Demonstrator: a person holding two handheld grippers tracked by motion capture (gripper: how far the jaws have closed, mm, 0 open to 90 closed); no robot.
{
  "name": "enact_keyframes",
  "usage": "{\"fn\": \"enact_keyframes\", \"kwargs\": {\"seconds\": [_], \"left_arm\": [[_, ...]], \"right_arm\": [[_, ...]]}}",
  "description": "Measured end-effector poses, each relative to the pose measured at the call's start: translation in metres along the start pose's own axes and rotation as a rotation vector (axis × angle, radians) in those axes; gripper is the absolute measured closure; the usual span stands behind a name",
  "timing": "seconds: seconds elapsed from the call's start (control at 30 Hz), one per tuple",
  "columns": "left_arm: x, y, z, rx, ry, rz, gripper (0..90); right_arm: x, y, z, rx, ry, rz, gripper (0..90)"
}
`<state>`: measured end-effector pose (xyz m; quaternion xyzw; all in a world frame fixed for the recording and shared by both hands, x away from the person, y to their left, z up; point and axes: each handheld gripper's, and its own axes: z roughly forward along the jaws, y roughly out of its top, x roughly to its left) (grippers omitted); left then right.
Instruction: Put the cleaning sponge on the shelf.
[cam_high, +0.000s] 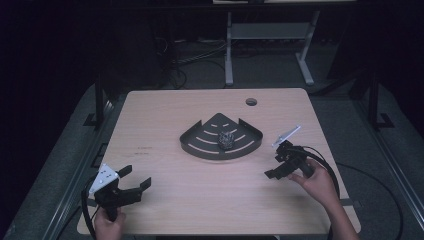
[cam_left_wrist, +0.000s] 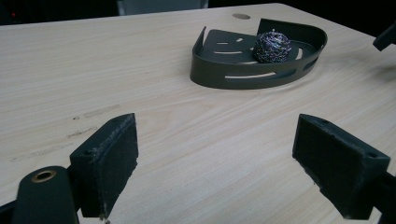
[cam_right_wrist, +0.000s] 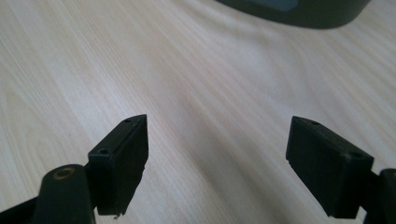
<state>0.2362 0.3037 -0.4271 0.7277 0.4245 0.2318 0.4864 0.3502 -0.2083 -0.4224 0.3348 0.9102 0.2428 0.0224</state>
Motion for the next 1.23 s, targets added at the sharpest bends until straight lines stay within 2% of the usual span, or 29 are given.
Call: {"fn": "enact_keyframes", "kwargs": {"seconds": [0.63, 1.0, 1.13, 1.23], "left_arm": [[-0.003, -0.003, 0.007, 0.014, -0.012, 0.01, 13.7], [-0.003, -0.006, 0.012, 0.026, -0.031, -0.006, 13.7], [-0.004, -0.006, 0.014, 0.026, -0.032, -0.004, 13.7], [-0.005, -0.006, 0.016, 0.017, -0.047, -0.012, 13.7]], "right_arm": [[0.005, -0.029, 0.0, -0.027, 0.012, 0.03, 20.7], [0.015, -0.051, -0.001, -0.069, 0.019, 0.045, 20.6], [0.021, -0.059, -0.002, -0.103, 0.031, 0.054, 20.2], [0.025, -0.065, -0.001, -0.13, 0.048, 0.063, 19.8]]}}
